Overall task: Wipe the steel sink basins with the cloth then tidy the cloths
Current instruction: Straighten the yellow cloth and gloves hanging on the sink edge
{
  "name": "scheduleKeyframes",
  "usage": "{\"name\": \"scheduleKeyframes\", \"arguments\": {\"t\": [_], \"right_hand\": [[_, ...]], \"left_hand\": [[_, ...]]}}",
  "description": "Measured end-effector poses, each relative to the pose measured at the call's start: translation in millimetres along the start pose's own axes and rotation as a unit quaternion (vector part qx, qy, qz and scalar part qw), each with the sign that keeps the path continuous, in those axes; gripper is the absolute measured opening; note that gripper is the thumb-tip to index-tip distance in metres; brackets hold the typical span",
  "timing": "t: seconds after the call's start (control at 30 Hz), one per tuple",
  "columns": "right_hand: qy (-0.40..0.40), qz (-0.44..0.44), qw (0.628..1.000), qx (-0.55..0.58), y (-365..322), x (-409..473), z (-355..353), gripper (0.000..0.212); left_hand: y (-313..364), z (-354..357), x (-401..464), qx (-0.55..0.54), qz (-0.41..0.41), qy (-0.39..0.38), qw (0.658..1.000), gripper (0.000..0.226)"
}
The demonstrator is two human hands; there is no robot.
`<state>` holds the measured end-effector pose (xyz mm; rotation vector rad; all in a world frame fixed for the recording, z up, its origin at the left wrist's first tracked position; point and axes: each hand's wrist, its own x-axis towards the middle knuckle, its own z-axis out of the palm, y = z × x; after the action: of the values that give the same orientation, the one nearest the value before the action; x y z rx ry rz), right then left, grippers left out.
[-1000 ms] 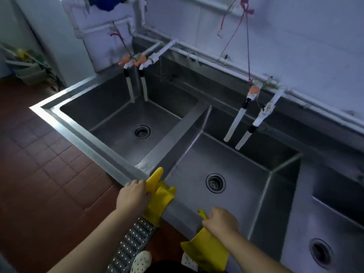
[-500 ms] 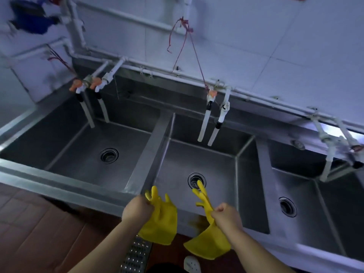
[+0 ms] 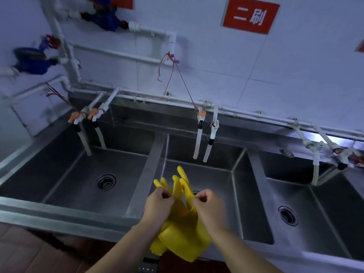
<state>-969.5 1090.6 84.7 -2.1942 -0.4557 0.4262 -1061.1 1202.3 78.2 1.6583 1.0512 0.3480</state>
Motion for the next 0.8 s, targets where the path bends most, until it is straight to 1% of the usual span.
{"name": "scheduleKeyframes", "arguments": {"t": [0.07,0.13,0.23,0.27,0.33,0.4,0.47,0.6,0.63,0.73,0.8], "right_hand": [[0.003,-0.042,0.999,-0.015,-9,-4,4,0.007],[0.008,-0.086,0.996,-0.027,-14,-6,6,0.007],[0.007,-0.123,0.992,-0.016,-11,-7,5,0.007],[0.008,-0.128,0.992,-0.004,-9,-7,3,0.007],[0.004,-0.146,0.989,0.010,-4,-4,-2,0.009],[-0.010,-0.182,0.983,-0.013,1,-3,-8,0.021],[-0.008,-0.202,0.977,-0.060,9,-4,-19,0.031],[-0.003,-0.209,0.969,-0.130,31,-6,-54,0.036],[0.009,-0.210,0.968,-0.140,38,-5,-67,0.037],[0.087,-0.203,0.965,-0.145,52,-3,-112,0.038],[0.101,-0.191,0.963,-0.163,59,-1,-145,0.047]], "left_hand": [[9,1,-6,-0.017,0.030,-0.003,0.999,0.015],[16,1,-9,-0.052,0.041,-0.026,0.997,0.012],[26,1,-8,-0.180,0.007,-0.073,0.981,0.012],[29,2,-7,-0.207,-0.005,-0.082,0.975,0.012],[34,7,-4,-0.225,-0.005,-0.094,0.970,0.011],[36,16,-1,-0.204,0.012,-0.100,0.974,0.016],[37,26,1,-0.174,0.026,-0.106,0.979,0.020],[44,54,1,-0.144,0.051,-0.144,0.978,0.017],[48,61,-1,-0.129,0.067,-0.152,0.978,0.015],[64,88,-9,-0.061,0.137,-0.168,0.974,0.012],[75,109,-17,-0.001,0.197,-0.180,0.964,0.015]]}}
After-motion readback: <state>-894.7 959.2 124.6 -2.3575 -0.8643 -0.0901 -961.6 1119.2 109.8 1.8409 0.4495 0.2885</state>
